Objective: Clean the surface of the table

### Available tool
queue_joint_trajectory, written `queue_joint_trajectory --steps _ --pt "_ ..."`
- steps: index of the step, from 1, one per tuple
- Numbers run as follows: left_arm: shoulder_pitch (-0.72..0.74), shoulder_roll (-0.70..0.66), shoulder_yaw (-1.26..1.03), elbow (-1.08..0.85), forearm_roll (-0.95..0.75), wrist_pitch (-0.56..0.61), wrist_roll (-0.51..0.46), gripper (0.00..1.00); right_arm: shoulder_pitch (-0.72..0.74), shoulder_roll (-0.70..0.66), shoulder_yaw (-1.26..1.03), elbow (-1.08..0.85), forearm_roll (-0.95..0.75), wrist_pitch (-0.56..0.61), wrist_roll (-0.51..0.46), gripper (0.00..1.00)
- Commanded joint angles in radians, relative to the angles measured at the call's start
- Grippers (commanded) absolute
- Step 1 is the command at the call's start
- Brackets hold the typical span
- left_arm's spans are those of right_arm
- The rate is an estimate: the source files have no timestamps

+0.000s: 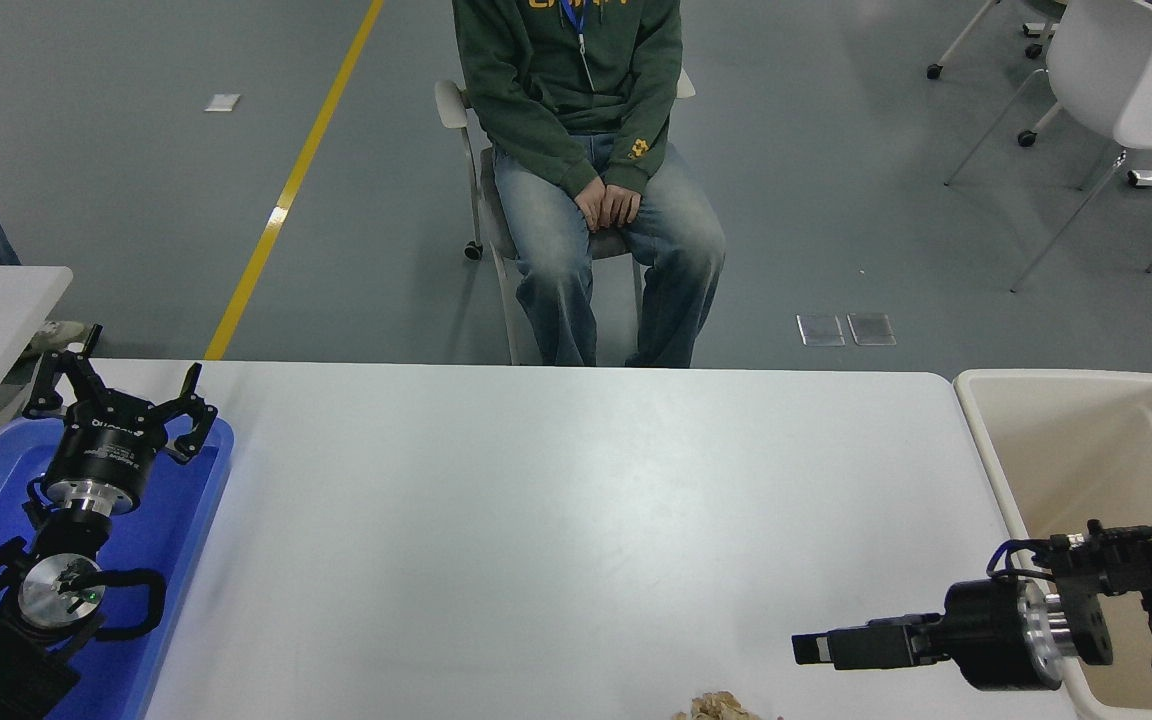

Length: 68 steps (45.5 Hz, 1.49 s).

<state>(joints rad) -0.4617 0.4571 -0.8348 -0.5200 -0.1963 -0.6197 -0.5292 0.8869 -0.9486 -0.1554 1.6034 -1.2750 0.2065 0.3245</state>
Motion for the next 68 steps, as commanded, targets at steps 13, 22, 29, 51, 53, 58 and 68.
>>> queue_joint_trajectory --steps 13,22,29,51,53,58,68 --pt "0.000 0.000 0.000 0.000 0.000 0.000 0.000 1.00 -0.009 0.114 -0.065 -0.053 0.011 -0.012 -0.147 0.99" --pt "0.001 0.000 0.000 0.000 0.000 0.000 0.000 1.00 -0.043 0.157 -0.073 -0.059 0.022 -0.012 -0.150 0.99" --pt "0.002 0.000 -0.001 0.000 0.000 0.000 0.000 1.00 -0.078 0.189 -0.076 -0.063 0.034 -0.016 -0.150 0.99" --pt "0.002 0.000 -0.001 0.000 0.000 0.000 0.000 1.00 -0.120 0.312 -0.067 -0.161 0.039 -0.041 -0.150 0.98" --pt "0.002 0.000 -0.001 0.000 0.000 0.000 0.000 1.00 -0.120 0.323 -0.064 -0.171 0.039 -0.039 -0.150 0.99" --pt "0.002 0.000 -0.001 0.000 0.000 0.000 0.000 1.00 -0.123 0.349 -0.064 -0.197 0.039 -0.041 -0.150 0.99" --pt "0.002 0.000 -0.001 0.000 0.000 0.000 0.000 1.00 -0.125 0.370 -0.061 -0.231 0.039 -0.041 -0.151 0.98"
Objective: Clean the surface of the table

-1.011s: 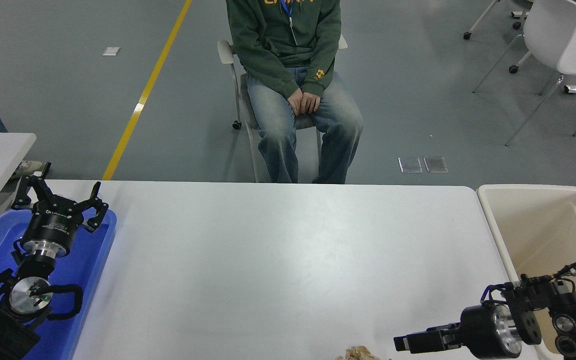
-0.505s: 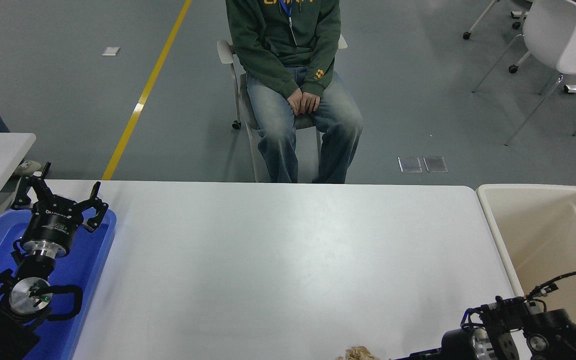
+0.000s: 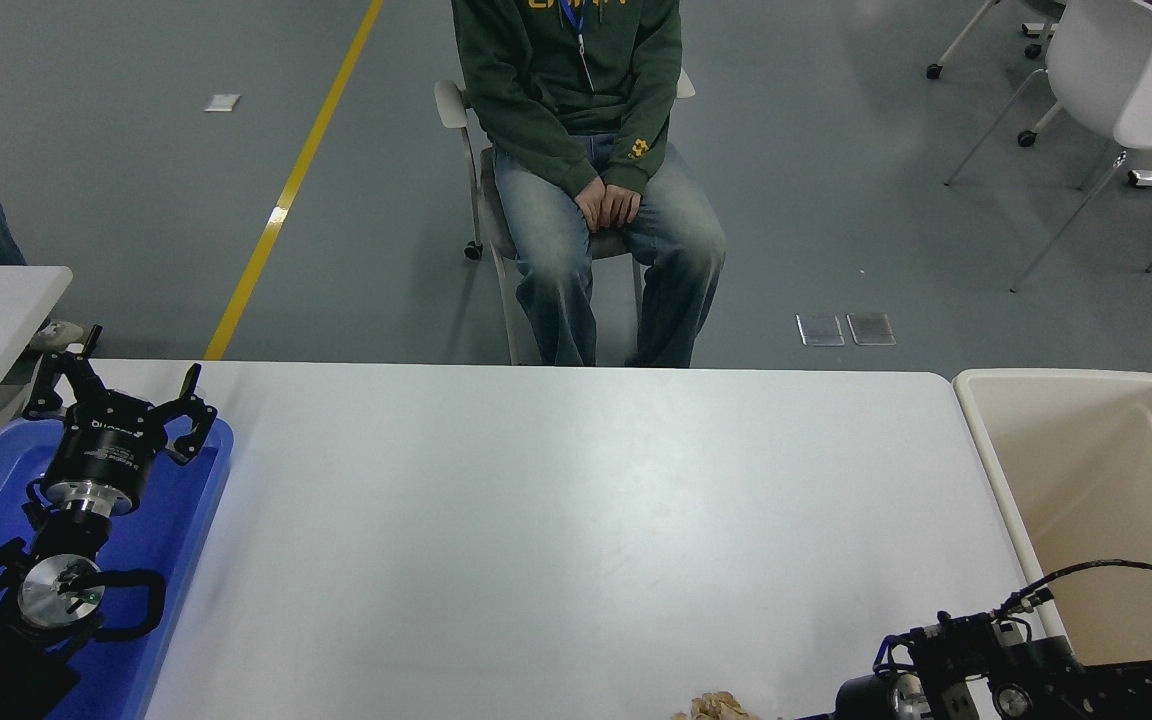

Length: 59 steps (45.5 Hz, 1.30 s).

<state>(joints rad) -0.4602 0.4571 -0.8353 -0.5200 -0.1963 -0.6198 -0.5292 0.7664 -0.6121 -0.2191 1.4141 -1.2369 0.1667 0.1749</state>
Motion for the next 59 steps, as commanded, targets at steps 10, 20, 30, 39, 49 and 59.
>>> queue_joint_trajectory --steps 10,20,30,39,49,59 --pt "0.000 0.000 -0.001 0.000 0.000 0.000 0.000 1.00 -0.006 0.048 0.003 -0.050 0.001 0.004 -0.002 0.92" --pt "0.000 0.000 -0.001 0.000 0.000 0.000 0.000 1.00 -0.002 0.045 0.003 -0.049 -0.003 0.014 -0.002 0.54" --pt "0.000 0.000 -0.001 0.000 0.000 0.000 0.000 1.00 0.017 0.025 0.014 -0.044 0.002 0.046 -0.003 0.00" --pt "0.000 0.000 -0.001 0.000 0.000 0.000 0.000 1.00 0.027 -0.009 0.056 -0.034 0.030 0.080 -0.005 0.00" --pt "0.000 0.000 -0.001 0.000 0.000 0.000 0.000 1.00 0.027 -0.060 0.093 0.020 0.091 0.094 0.000 0.00" --pt "0.000 0.000 -0.001 0.000 0.000 0.000 0.000 1.00 0.076 -0.135 0.144 0.068 0.169 0.134 0.000 0.00"
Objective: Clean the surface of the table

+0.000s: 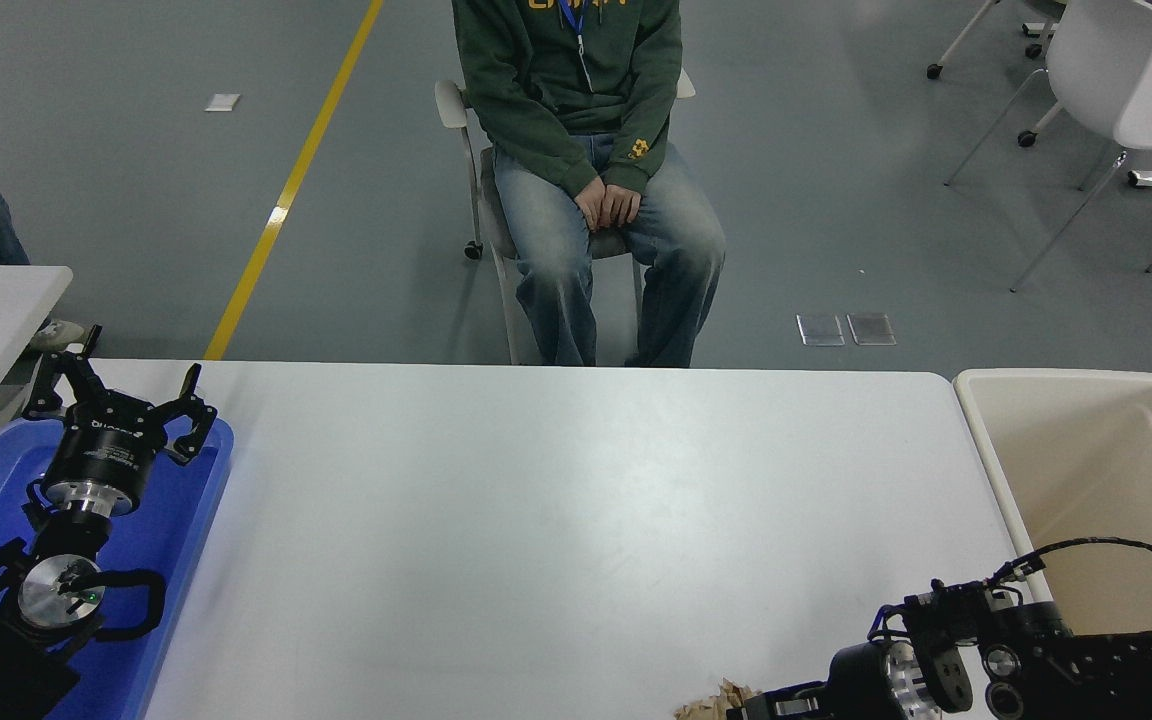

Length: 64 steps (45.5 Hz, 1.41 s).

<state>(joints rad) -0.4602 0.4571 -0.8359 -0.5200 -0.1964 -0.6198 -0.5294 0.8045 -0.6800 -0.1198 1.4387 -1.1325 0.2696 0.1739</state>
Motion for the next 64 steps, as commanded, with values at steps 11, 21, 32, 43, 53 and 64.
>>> queue_joint_trajectory --steps 11,21,32,43,53,64 --pt "0.000 0.000 0.000 0.000 0.000 0.000 0.000 1.00 0.137 -0.136 0.115 0.055 0.161 0.060 -0.002 0.00" --pt "0.000 0.000 0.000 0.000 0.000 -0.001 0.000 1.00 0.294 -0.236 0.152 0.052 0.292 0.157 -0.002 0.00" --pt "0.000 0.000 0.000 0.000 0.000 0.000 0.000 1.00 0.406 -0.297 0.166 0.043 0.362 0.218 -0.002 0.00" --pt "0.000 0.000 0.000 0.000 0.000 0.000 0.000 1.00 0.490 -0.354 0.166 0.037 0.418 0.267 -0.002 0.00" --pt "0.000 0.000 0.000 0.000 0.000 0.000 0.000 1.00 0.499 -0.372 0.164 0.037 0.430 0.280 -0.002 0.00" --pt "0.000 0.000 0.000 0.000 0.000 0.000 0.000 1.00 0.499 -0.368 0.164 0.039 0.431 0.280 -0.002 0.00"
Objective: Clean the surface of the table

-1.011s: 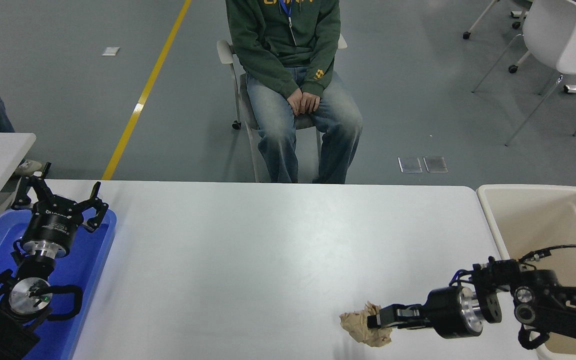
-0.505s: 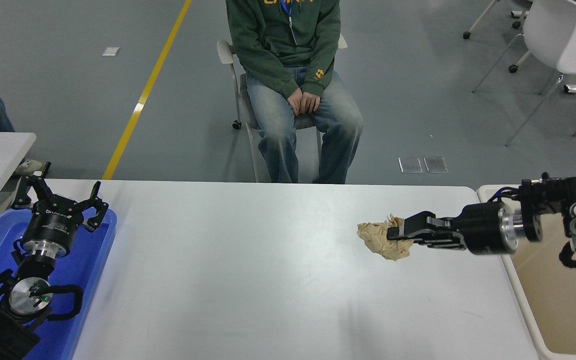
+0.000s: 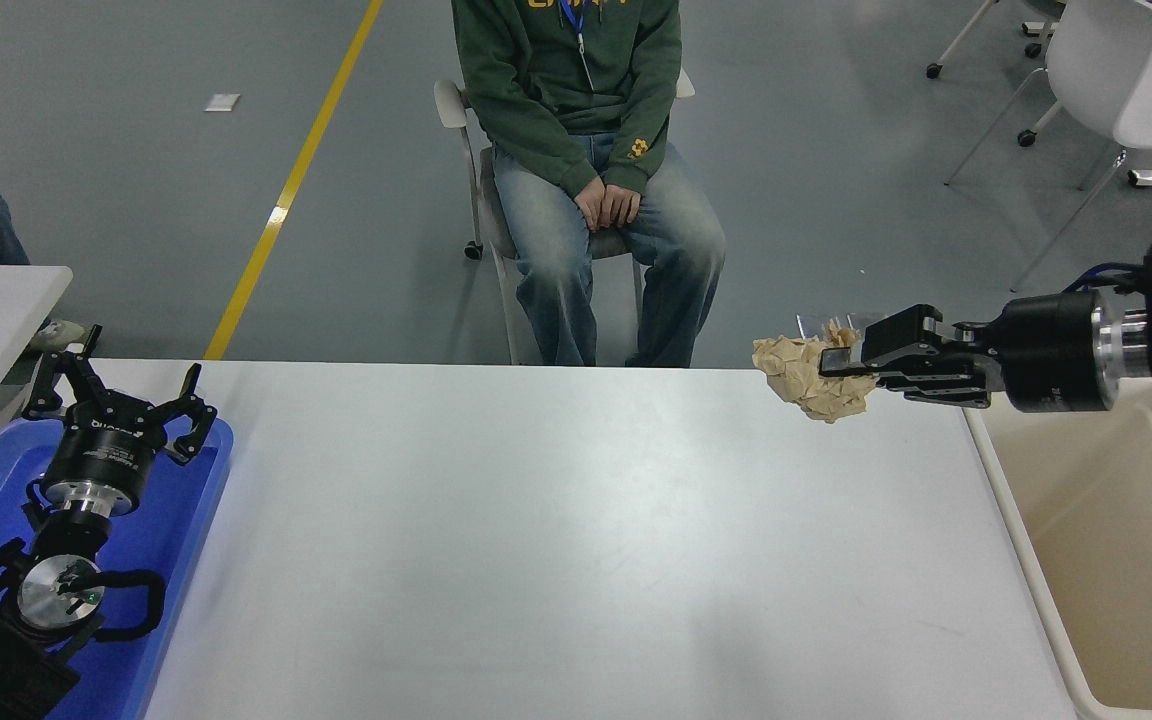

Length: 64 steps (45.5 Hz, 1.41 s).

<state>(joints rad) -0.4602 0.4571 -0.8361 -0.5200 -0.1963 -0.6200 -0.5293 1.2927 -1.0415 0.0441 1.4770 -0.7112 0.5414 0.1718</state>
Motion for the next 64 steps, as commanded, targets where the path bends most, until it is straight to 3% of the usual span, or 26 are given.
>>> queue_joint_trajectory --steps 1,30,64 --pt "0.000 0.000 0.000 0.000 0.000 0.000 0.000 1.00 0.011 -0.006 0.000 0.000 0.010 0.008 0.000 0.00" --pt "0.000 0.000 0.000 0.000 0.000 0.000 0.000 1.00 -0.006 0.017 -0.018 -0.248 0.006 -0.037 -0.002 0.00" --pt "0.000 0.000 0.000 0.000 0.000 0.000 0.000 1.00 -0.147 0.265 -0.130 -0.842 -0.011 -0.104 0.002 0.00"
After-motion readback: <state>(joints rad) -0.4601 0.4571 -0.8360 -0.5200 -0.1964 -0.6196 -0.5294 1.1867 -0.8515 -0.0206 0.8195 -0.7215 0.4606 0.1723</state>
